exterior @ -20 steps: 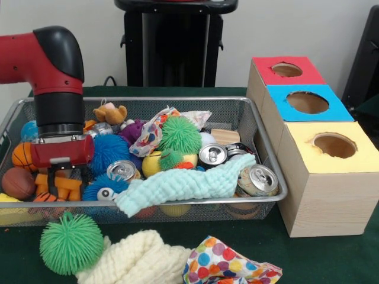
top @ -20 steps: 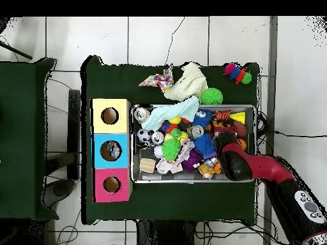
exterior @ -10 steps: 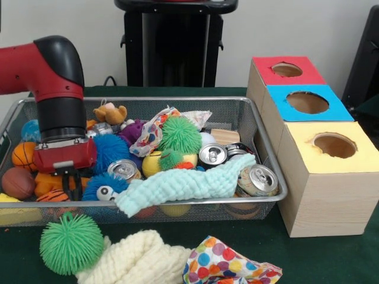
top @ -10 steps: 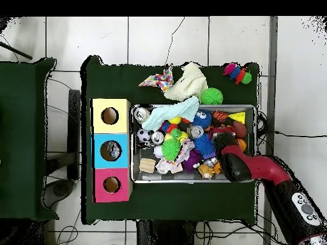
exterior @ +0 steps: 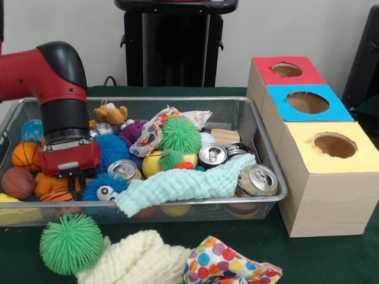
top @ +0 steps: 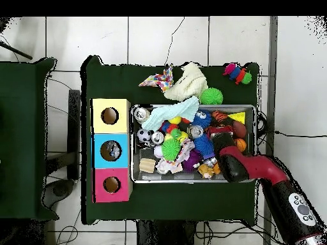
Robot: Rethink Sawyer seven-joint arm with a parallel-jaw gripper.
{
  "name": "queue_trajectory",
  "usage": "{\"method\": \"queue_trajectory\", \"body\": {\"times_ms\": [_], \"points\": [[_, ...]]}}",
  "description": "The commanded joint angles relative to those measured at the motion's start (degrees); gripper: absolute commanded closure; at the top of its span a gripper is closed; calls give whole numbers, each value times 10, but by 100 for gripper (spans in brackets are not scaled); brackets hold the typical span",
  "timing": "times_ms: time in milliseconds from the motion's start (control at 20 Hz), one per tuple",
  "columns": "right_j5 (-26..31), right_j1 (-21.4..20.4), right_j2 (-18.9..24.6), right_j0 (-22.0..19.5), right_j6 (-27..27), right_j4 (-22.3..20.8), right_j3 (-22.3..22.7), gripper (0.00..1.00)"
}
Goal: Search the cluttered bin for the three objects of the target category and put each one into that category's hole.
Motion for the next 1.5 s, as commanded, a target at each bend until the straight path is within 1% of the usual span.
{"method": "queue_trajectory", "body": {"times_ms": [50, 100, 150, 200, 250, 300, 350, 400, 450, 550, 600, 700, 800, 950, 1100, 1250, 1400, 1500], "points": [[-47, -66, -72, 124, 48, 14, -48, 100], [-68, -112, -137, 172, 70, 49, -40, 100], [-69, -152, -187, 212, 105, 76, -27, 100], [-67, -196, -227, 248, 141, 106, -8, 100], [-28, -241, -238, 266, 168, 116, 15, 100], [24, -283, -232, 272, 174, 131, 38, 100], [71, -317, -219, 269, 164, 158, 59, 100], [119, -344, -201, 261, 143, 193, 78, 100], [150, -364, -194, 259, 126, 221, 88, 100], [204, -401, -202, 272, 93, 257, 96, 100], [226, -418, -214, 283, 83, 268, 98, 100], [260, -441, -238, 305, 71, 283, 96, 100], [285, -455, -259, 330, 74, 289, 88, 100], [306, -459, -280, 358, 89, 298, 77, 100], [296, -458, -299, 373, 112, 307, 74, 100], [285, -456, -314, 382, 117, 311, 76, 100], [263, -448, -341, 396, 135, 319, 80, 100], [263, -440, -352, 401, 138, 328, 87, 100]]}}
